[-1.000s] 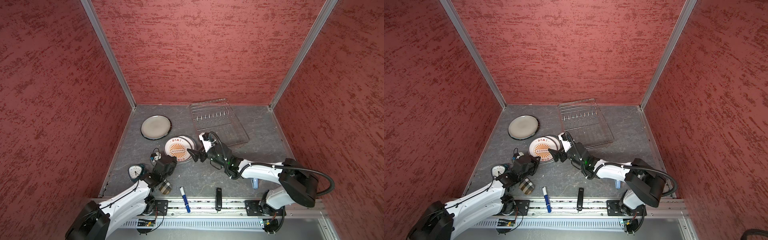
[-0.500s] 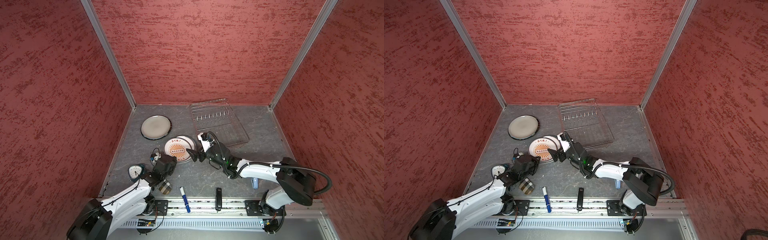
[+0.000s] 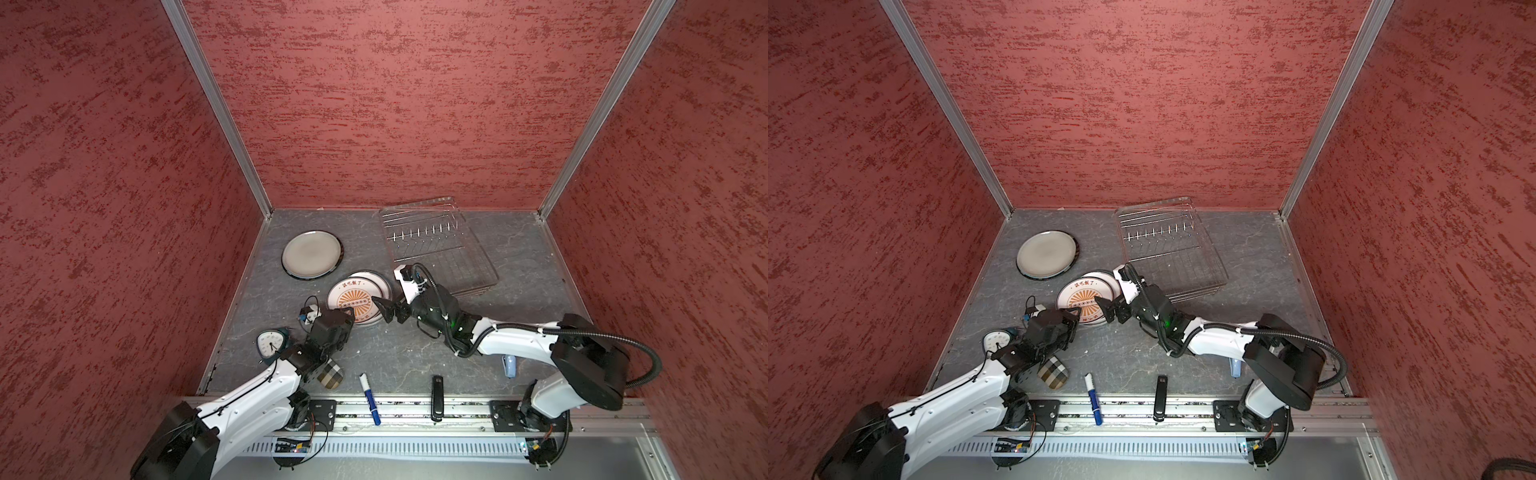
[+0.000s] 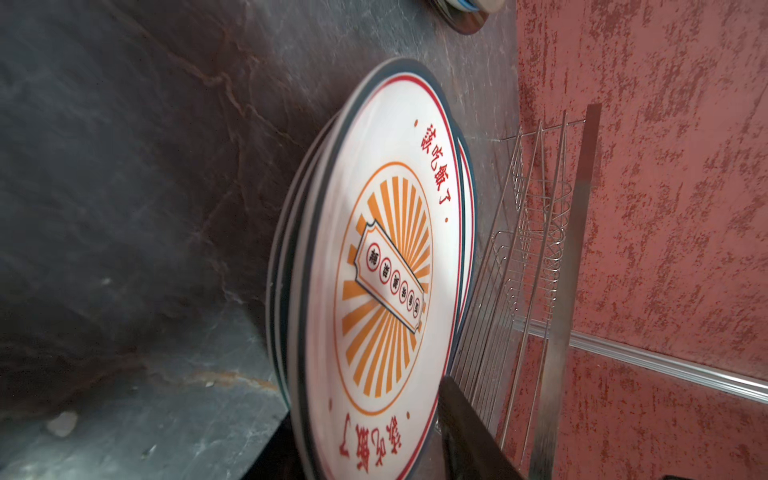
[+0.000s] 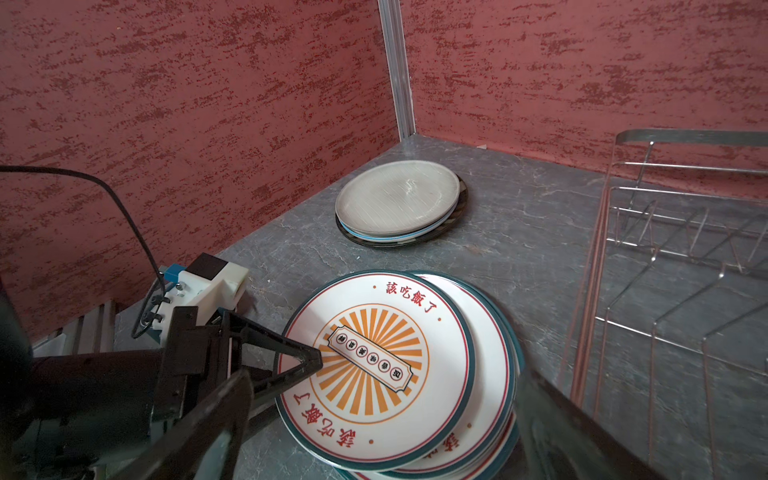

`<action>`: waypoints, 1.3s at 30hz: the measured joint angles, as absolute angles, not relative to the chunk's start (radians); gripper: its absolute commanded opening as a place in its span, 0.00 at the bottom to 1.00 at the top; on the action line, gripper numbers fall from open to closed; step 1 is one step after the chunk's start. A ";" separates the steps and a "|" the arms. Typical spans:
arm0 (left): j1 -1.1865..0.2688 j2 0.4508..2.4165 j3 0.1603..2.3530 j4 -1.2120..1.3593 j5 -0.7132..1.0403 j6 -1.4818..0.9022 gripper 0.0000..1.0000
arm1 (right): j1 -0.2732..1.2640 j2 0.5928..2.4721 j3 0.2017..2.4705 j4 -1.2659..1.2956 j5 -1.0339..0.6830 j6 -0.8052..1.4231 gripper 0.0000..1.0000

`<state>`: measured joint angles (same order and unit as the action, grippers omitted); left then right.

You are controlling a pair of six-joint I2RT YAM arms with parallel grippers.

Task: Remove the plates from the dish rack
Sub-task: 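Lower the sunburst plate onto the plate stack with the left gripper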

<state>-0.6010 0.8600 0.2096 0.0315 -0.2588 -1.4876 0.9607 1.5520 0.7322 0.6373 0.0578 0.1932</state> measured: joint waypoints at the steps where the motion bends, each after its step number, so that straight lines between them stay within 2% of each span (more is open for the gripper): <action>1: -0.603 0.857 0.210 0.026 -0.264 -1.487 0.52 | 0.961 1.553 0.732 0.637 0.060 0.194 0.99; 12: -0.643 0.847 0.227 0.000 -0.298 -1.479 0.55 | 0.962 1.541 0.709 0.667 0.134 0.195 0.99; 28: -0.651 0.970 0.281 0.062 -0.250 -1.444 0.56 | 0.962 1.520 0.700 0.684 0.167 0.197 0.99; 31: -0.651 0.971 0.281 0.068 -0.241 -1.440 0.62 | 0.962 1.520 0.700 0.684 0.170 0.197 0.99; 39: -0.651 0.979 0.283 0.072 -0.215 -1.439 0.68 | 0.962 1.520 0.698 0.685 0.173 0.197 0.99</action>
<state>-0.6510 0.9794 0.2829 0.0719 -0.2153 -1.4391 0.9615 1.5200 0.6979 0.6846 0.1726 0.1974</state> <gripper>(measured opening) 0.661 0.990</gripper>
